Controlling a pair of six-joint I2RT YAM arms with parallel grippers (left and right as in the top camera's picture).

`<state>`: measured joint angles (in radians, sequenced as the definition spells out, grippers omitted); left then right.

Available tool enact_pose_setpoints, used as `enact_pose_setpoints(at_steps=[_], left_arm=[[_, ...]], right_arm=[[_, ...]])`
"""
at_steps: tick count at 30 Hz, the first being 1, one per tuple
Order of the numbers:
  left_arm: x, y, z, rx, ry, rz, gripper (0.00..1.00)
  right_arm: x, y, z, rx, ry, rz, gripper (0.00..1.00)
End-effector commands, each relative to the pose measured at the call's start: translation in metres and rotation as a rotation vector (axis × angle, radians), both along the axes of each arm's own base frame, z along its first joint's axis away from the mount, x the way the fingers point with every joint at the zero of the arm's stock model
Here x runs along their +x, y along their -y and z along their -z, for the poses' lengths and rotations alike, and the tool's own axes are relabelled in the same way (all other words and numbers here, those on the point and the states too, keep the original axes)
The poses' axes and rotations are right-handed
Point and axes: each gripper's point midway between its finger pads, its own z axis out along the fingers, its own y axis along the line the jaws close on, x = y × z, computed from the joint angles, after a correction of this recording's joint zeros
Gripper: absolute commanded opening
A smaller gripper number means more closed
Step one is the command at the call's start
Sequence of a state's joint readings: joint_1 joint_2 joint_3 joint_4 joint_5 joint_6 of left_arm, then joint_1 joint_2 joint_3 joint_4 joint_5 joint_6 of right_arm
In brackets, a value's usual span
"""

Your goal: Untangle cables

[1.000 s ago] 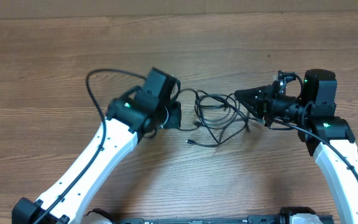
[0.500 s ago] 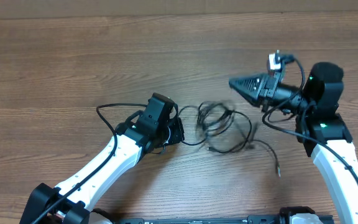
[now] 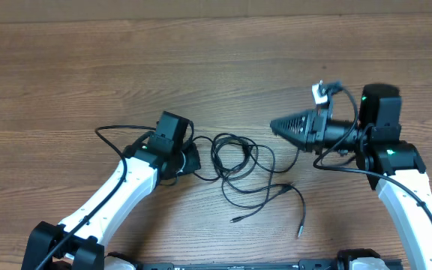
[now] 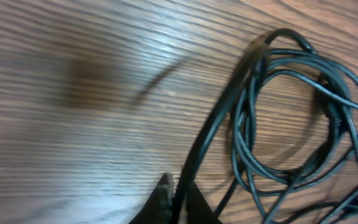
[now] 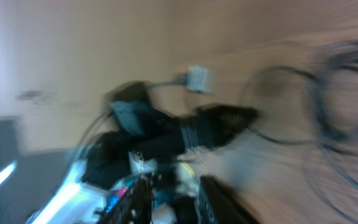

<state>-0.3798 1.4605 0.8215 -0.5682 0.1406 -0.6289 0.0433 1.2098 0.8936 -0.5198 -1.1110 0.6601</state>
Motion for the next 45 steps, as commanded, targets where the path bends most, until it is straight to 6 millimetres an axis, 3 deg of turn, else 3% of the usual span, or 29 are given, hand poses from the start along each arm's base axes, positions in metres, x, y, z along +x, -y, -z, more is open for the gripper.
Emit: enact_pose_setpoints(at_steps=[1, 6, 9, 12, 14, 16, 19, 21, 24, 27, 29, 31, 36, 39, 42, 45], left_arm=[[0.000, -0.013, 0.002, 0.033, -0.005, -0.010, 0.98], [-0.003, -0.017, 0.003, -0.002, -0.049, -0.088, 1.00], [-0.001, 0.019, -0.011, -0.197, -0.040, 0.013, 1.00], [0.003, 0.067, -0.047, -0.453, 0.068, 0.257, 1.00], [0.007, 0.082, -0.066, -0.554, 0.127, 0.328, 1.00], [0.013, 0.087, -0.072, -0.574, 0.155, 0.321, 0.95], [0.021, 0.071, -0.053, -0.427, 0.155, 0.237, 0.93], [0.021, 0.041, -0.027, -0.238, 0.102, 0.092, 1.00], [-0.002, -0.017, 0.004, 0.027, -0.045, -0.178, 1.00], [-0.024, -0.055, 0.008, 0.167, -0.139, -0.327, 1.00], [-0.023, -0.063, -0.006, 0.183, -0.137, -0.351, 0.99], [-0.012, -0.064, -0.031, 0.178, -0.080, -0.340, 1.00], [0.025, -0.044, -0.130, 0.070, 0.184, -0.230, 0.99], [0.035, -0.026, -0.183, -0.013, 0.333, -0.197, 1.00], [0.038, -0.002, -0.205, -0.134, 0.389, -0.178, 1.00], [0.037, 0.029, -0.202, -0.266, 0.334, -0.175, 1.00]], right_arm=[[0.008, 0.029, 0.051, -0.306, 0.004, 0.118, 0.23], [-0.009, 0.047, 0.082, -0.453, -0.121, 0.149, 0.27], [-0.013, 0.054, 0.089, -0.495, -0.153, 0.163, 0.27], [-0.013, 0.057, 0.091, -0.515, -0.158, 0.173, 0.28], [-0.013, 0.057, 0.092, -0.520, -0.158, 0.176, 0.28], [-0.012, 0.059, 0.093, -0.529, -0.160, 0.181, 0.31], [-0.012, 0.059, 0.093, -0.529, -0.160, 0.181, 0.33], [-0.013, 0.059, 0.093, -0.529, -0.160, 0.180, 0.33], [-0.014, 0.059, 0.093, -0.530, -0.166, 0.179, 0.33], [-0.015, 0.059, 0.094, -0.531, -0.174, 0.177, 0.33], [-0.016, 0.059, 0.094, -0.532, -0.175, 0.177, 0.34], [-0.015, 0.059, 0.094, -0.531, -0.173, 0.177, 0.37], [-0.015, 0.063, 0.097, -0.557, -0.176, 0.190, 0.37], [-0.014, 0.065, 0.098, -0.568, -0.176, 0.197, 0.37], [-0.014, 0.065, 0.098, -0.571, -0.175, 0.198, 0.38], [-0.014, 0.065, 0.098, -0.571, -0.175, 0.198, 0.38]])
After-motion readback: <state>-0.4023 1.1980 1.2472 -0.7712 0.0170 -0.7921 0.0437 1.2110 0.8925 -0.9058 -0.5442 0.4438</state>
